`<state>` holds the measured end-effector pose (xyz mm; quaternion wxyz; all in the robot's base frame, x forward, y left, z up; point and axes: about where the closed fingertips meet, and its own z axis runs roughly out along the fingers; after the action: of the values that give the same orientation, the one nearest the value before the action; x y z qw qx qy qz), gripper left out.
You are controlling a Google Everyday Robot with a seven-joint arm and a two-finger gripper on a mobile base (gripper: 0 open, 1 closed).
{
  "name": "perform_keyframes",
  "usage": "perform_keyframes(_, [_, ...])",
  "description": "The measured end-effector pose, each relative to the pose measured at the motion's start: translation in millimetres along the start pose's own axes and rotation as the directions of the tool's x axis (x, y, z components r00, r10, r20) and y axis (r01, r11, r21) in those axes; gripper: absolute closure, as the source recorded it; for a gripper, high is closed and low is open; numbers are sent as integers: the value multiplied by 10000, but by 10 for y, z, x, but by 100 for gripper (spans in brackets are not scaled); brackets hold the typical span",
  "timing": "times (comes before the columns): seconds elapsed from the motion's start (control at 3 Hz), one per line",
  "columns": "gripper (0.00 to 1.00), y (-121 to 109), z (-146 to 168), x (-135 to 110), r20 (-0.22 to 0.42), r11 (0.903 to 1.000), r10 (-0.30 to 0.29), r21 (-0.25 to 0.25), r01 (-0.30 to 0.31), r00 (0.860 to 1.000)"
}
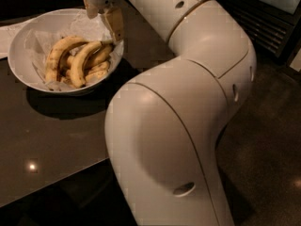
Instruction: Pick banana from white bowl
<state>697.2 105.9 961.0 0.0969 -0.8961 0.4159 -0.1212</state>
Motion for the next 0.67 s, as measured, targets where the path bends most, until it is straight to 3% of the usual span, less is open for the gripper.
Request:
perform_keyframes(0.33, [37, -44, 184, -125, 704, 9991, 358, -248, -341, 9969])
perform_keyframes(0.67, [19, -150, 214, -148, 793, 9994, 327, 115, -338, 9963])
